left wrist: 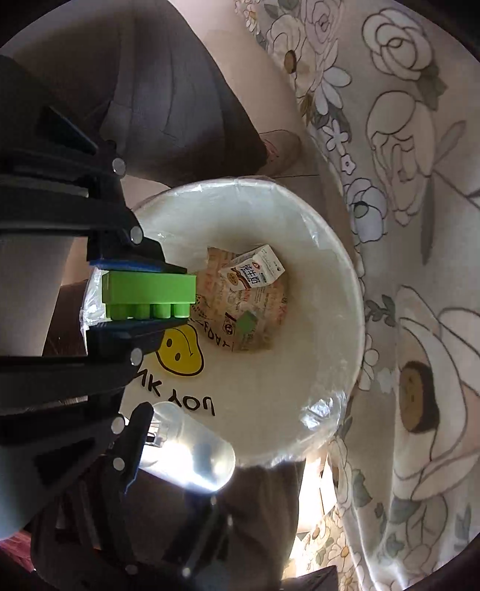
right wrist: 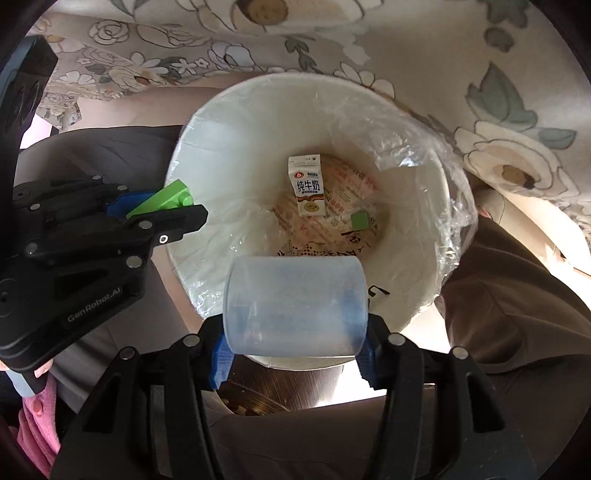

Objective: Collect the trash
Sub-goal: 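Carry the green block and clear cup over the wastebasket with both tools, then open both tools to drop the green block and clear cup into the wastebasket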

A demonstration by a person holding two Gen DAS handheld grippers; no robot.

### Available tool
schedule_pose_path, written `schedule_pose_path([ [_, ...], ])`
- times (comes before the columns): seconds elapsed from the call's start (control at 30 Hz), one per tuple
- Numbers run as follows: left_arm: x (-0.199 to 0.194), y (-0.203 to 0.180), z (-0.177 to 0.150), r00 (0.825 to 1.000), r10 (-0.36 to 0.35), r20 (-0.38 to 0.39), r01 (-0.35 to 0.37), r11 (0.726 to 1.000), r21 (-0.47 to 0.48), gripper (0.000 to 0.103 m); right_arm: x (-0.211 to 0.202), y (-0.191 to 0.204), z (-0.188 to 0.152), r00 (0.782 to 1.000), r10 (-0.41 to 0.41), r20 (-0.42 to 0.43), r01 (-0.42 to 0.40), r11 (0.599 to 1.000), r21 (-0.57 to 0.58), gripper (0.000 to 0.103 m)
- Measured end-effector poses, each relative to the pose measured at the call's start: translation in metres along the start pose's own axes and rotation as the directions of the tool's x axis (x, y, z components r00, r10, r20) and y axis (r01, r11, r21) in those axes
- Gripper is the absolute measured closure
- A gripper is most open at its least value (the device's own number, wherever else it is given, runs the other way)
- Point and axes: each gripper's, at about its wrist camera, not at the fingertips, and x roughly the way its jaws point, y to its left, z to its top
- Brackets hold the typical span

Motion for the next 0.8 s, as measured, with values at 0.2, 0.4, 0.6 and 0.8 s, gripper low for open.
schedule_pose_path([
  [0.2,0.029,0.007,0.008,0.998,-0.002,-0.057,-0.002,0.998,-0.06,0.08,0.025,-0.012,0.011,0.999,0.002,-0.042,0.0,0.998,0.055,0.048],
  [0.4,0.044,0.007,0.014,0.996,0.008,-0.086,-0.014,0.998,-0.069,0.08,0.046,-0.019,0.021,0.997,-0.027,-0.071,0.033,0.997,0.076,0.048],
  [0.6,0.067,0.01,0.021,0.991,0.004,-0.13,-0.017,0.995,-0.097,0.08,0.065,-0.024,0.025,0.993,-0.062,-0.103,0.071,0.994,0.085,0.048],
  [0.8,0.08,0.009,0.026,0.989,0.003,-0.148,-0.018,0.994,-0.105,0.08,0.077,-0.021,0.028,0.99,-0.075,-0.118,0.084,0.994,0.072,0.048],
])
